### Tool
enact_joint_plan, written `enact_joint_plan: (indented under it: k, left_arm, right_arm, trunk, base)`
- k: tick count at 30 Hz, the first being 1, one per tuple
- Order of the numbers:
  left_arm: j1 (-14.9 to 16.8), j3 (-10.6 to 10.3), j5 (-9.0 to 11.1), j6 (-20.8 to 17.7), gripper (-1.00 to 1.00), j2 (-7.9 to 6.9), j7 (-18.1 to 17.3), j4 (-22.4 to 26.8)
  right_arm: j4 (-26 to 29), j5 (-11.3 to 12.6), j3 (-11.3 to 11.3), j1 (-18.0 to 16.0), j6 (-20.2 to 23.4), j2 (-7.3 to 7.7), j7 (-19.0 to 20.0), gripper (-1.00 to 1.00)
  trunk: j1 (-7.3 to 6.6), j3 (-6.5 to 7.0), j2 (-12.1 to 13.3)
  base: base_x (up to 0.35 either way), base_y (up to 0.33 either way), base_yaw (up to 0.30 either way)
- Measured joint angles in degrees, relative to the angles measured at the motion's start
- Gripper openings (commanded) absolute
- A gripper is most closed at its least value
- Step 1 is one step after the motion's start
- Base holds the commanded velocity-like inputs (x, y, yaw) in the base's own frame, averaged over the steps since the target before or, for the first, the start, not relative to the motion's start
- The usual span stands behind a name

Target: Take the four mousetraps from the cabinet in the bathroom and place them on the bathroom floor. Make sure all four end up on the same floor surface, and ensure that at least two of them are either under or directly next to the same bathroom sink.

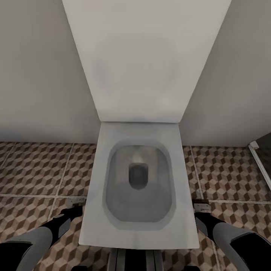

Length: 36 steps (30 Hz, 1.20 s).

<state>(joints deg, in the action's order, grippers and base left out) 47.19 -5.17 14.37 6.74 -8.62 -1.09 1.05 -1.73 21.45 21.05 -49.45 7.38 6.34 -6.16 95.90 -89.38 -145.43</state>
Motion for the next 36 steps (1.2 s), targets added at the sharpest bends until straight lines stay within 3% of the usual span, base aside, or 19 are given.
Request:
enact_joint_plan:
  k: [36]
  left_arm:
    - [-0.03, -0.07, -0.4, 0.36, -1.0, 0.35, 0.32, 0.45]
  right_arm:
    - [0.0, 0.0, 0.0, 0.0, -0.01, 0.09, -0.05, 1.0]
  trunk:
    - [0.0, -0.01, 0.0]
  base:
    - [0.0, 0.0, 0.0]
